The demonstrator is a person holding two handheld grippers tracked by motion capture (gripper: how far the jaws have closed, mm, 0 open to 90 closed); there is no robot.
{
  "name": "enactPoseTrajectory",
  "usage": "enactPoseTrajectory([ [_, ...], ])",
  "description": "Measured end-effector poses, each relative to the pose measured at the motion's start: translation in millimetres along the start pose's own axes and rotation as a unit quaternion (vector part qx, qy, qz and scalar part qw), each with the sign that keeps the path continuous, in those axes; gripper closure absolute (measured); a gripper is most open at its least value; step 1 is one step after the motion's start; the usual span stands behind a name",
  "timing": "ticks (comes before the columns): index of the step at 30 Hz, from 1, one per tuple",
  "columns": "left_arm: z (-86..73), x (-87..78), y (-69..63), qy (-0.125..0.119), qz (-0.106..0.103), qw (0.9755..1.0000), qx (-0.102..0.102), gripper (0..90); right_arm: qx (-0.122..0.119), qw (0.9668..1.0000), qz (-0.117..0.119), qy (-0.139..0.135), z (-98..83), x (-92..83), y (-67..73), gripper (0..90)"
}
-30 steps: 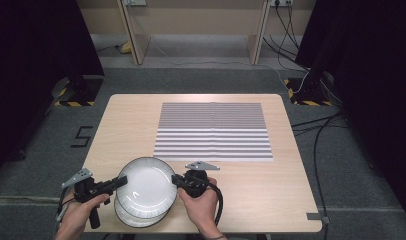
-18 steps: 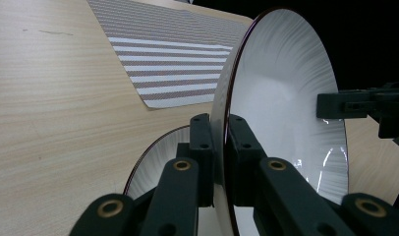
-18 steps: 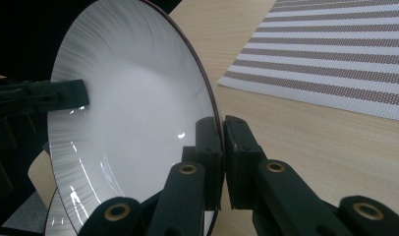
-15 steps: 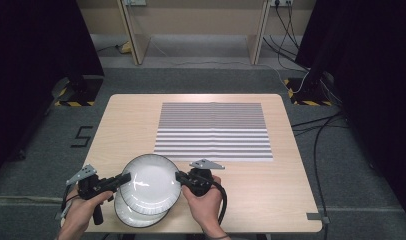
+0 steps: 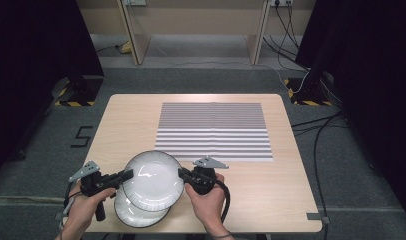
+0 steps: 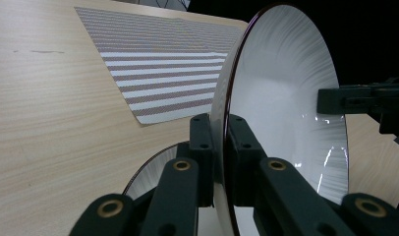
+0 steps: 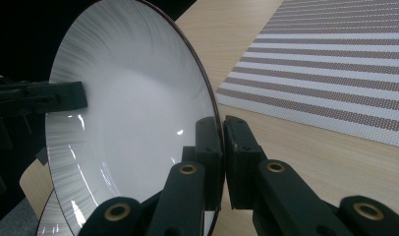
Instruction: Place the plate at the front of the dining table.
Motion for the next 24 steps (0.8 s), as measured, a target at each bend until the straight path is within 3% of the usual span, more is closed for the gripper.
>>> enactPoseTrajectory([
  [24,17.7,14.6,-12.0,-0.003,-0.004,0.9997,0.025,83.0,-0.001,0.9996,-0.010,-0.027,11.8,-15.0,-12.4,85.0],
])
Point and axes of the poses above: each handheld gripper's, and its own axes: x roughly forward along the jaws, z roughly out of its top, y roughly to its left, the point moved 8 cm from there along x, roughly forward along the jaws, and after that the axes turned 9 degrees about x, right-handed, at the moved point
